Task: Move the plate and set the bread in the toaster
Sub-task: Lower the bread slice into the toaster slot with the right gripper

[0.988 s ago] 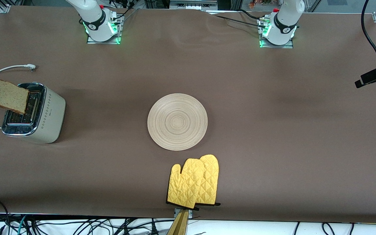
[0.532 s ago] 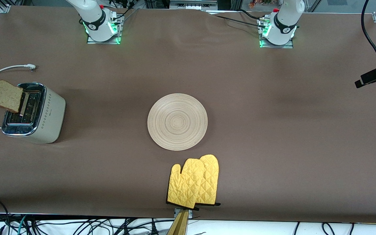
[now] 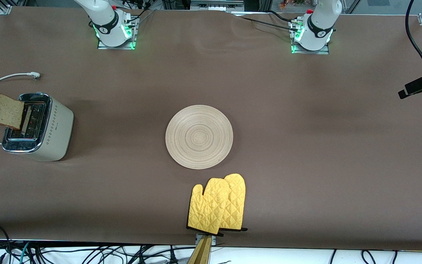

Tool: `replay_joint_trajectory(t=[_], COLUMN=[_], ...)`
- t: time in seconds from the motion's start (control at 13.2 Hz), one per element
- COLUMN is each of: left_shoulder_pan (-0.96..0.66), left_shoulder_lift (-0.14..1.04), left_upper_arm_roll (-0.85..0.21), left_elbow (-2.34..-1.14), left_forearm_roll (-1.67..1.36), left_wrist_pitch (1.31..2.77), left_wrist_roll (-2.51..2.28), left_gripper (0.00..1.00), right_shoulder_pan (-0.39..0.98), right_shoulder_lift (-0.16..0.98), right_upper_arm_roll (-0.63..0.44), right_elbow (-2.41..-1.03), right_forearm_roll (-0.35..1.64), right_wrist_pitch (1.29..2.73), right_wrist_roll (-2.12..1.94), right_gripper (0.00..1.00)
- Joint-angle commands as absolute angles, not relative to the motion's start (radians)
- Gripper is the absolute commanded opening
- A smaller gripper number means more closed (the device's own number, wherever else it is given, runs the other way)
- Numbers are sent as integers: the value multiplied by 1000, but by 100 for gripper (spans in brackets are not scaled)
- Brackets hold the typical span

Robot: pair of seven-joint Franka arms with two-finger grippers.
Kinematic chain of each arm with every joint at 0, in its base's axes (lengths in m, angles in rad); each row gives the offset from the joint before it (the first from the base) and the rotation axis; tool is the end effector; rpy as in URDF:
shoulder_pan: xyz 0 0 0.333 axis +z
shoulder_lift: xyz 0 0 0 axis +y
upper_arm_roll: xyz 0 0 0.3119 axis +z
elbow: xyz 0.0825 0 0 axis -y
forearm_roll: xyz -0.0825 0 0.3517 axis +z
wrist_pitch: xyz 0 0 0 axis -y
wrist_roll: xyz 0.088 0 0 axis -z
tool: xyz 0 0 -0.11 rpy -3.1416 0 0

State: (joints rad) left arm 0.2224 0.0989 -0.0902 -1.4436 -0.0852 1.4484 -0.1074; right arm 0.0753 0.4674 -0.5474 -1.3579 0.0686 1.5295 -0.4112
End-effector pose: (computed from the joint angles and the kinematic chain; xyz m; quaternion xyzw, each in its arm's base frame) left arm 0.5356 0.0637 0.6106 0.9910 0.1161 -0.0462 0.0475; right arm 0.5821 -0.2178 0.4670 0.9895 -0.0223 -0.1399 0.0290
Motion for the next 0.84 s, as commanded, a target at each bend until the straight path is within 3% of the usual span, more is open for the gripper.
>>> replay_joint_trajectory(t=[0.0,0.76], left_shoulder_pan=[225,225], left_shoulder_lift=[104,104], left_upper_arm_roll=[-87,-87], left_elbow=[-1424,-1424], left_forearm_roll=[-92,-92], left_wrist_pitch=[1440,1440], left_wrist_roll=[-84,-84], left_gripper=[100,100], right_shoulder_pan=[63,69], right_shoulder_lift=[491,491], right_upper_arm_roll=[-541,-532], right_elbow=[-1341,-1324], right_forearm_roll=[89,104], right_wrist_pitch=[1561,1621], right_wrist_roll=[-425,-413], right_gripper=[0,0])
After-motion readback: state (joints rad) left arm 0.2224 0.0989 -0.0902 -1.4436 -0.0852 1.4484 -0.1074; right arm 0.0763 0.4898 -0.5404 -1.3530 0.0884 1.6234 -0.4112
